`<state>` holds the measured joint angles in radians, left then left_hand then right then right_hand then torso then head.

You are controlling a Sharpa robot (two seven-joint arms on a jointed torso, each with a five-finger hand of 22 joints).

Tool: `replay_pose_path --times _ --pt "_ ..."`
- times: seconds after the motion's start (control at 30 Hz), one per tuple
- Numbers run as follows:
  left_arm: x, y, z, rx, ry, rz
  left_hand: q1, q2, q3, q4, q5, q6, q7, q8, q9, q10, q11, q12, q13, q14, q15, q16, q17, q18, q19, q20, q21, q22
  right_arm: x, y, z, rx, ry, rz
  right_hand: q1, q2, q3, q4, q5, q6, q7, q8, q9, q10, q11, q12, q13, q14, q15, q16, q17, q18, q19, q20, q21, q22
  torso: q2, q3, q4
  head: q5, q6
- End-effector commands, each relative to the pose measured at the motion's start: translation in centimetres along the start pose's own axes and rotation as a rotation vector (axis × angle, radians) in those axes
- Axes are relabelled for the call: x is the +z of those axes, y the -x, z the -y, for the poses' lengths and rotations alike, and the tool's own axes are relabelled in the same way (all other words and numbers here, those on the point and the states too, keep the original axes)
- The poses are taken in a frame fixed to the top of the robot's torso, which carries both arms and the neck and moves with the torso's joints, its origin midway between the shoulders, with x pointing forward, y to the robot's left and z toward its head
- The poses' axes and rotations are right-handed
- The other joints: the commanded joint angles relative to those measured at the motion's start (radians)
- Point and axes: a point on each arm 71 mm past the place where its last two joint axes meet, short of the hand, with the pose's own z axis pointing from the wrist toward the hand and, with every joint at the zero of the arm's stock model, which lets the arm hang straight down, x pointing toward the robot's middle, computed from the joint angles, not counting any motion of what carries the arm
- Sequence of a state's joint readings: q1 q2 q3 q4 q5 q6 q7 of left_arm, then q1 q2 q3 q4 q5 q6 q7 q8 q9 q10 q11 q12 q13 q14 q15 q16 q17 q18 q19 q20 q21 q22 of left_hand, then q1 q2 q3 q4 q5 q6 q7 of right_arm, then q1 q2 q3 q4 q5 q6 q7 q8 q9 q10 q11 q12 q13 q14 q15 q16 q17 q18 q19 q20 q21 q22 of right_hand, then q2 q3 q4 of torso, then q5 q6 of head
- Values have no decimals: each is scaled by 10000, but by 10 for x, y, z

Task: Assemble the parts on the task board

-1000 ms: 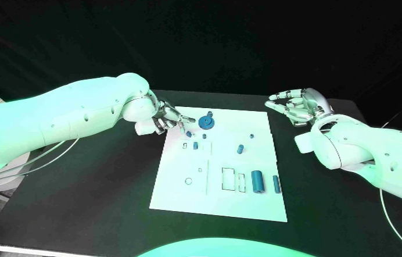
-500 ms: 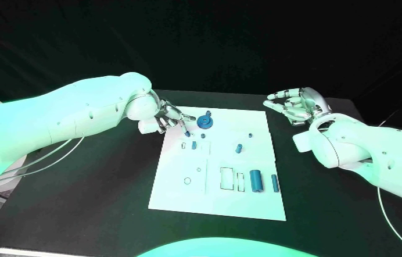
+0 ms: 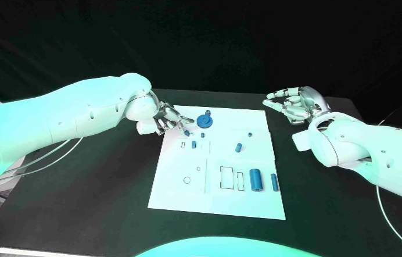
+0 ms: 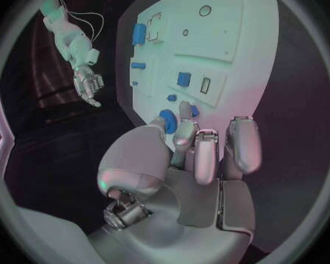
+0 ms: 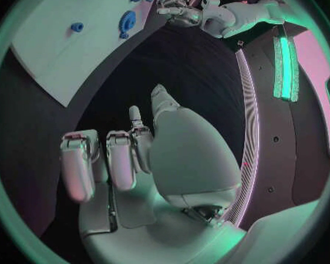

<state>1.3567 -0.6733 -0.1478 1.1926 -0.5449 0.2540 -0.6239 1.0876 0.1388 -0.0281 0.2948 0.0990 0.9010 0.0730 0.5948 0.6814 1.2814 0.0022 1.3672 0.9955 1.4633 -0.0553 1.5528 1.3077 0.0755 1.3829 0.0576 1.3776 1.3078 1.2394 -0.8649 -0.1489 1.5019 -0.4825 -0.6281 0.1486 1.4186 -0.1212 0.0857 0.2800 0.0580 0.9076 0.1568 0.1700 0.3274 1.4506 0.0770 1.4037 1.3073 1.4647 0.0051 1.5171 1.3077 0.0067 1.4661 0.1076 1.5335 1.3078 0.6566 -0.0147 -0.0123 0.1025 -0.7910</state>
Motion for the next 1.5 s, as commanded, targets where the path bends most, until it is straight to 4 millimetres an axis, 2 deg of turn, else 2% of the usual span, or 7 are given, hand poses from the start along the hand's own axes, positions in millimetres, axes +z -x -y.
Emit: replay_pose_path --times 0.03,0.37,0.5,0.97,1.5 --pt "1 -2 0 168 66 -219 101 14 78 -16 27 84 -2 -26 15 55 20 -32 1 829 43 13 1801 -105 6 34 -39 569 0 -1 -1 -50 105 -58 36 -13 -38 1 16 -80 23 43 10 -4 -22 -38 1370 780 -44 -54 1561 25 864 -17 -19 2468 4 6 -10 0 -26" --pt "6 -3 -2 256 225 -145 101 5 81 -14 25 91 -4 -28 16 26 18 -55 -54 814 41 3 1750 -98 -14 34 -60 548 -1 -1 -1 -57 120 -52 36 -13 -38 1 16 -80 23 43 10 -4 -22 -38 1370 780 -44 -54 1561 25 864 -17 -19 2468 -3 14 -16 -25 -75" --pt "7 -1 -2 241 261 -38 131 -34 103 -23 26 107 -10 -38 21 20 12 -66 -53 808 37 -3 1732 -95 -25 34 -72 537 -1 0 -1 -61 127 -42 36 -13 -38 1 16 -80 23 43 10 -4 -22 -38 1370 780 -44 -54 1561 25 864 -17 -19 2468 -13 26 3 -30 -85" --pt "11 -2 -2 515 413 179 417 -172 480 -27 24 147 -37 -151 47 2 -15 -128 -6 807 10 -15 1739 -88 -49 21 -94 523 -2 0 -2 -61 146 -46 36 -13 -38 1 16 -80 23 43 10 -4 -22 -38 1370 780 -44 -54 1561 25 864 -17 -19 2468 -4 22 -4 -49 -109" --pt "14 -2 0 645 509 521 433 -215 534 -21 14 153 -36 -166 53 -27 -15 -158 -51 799 10 -22 1713 -80 -74 19 -120 498 -2 0 -2 -60 167 -49 36 -13 -38 1 16 -80 23 43 10 -4 -22 -38 1370 780 -44 -54 1561 25 864 -17 -19 2468 -16 20 -8 -38 -124"
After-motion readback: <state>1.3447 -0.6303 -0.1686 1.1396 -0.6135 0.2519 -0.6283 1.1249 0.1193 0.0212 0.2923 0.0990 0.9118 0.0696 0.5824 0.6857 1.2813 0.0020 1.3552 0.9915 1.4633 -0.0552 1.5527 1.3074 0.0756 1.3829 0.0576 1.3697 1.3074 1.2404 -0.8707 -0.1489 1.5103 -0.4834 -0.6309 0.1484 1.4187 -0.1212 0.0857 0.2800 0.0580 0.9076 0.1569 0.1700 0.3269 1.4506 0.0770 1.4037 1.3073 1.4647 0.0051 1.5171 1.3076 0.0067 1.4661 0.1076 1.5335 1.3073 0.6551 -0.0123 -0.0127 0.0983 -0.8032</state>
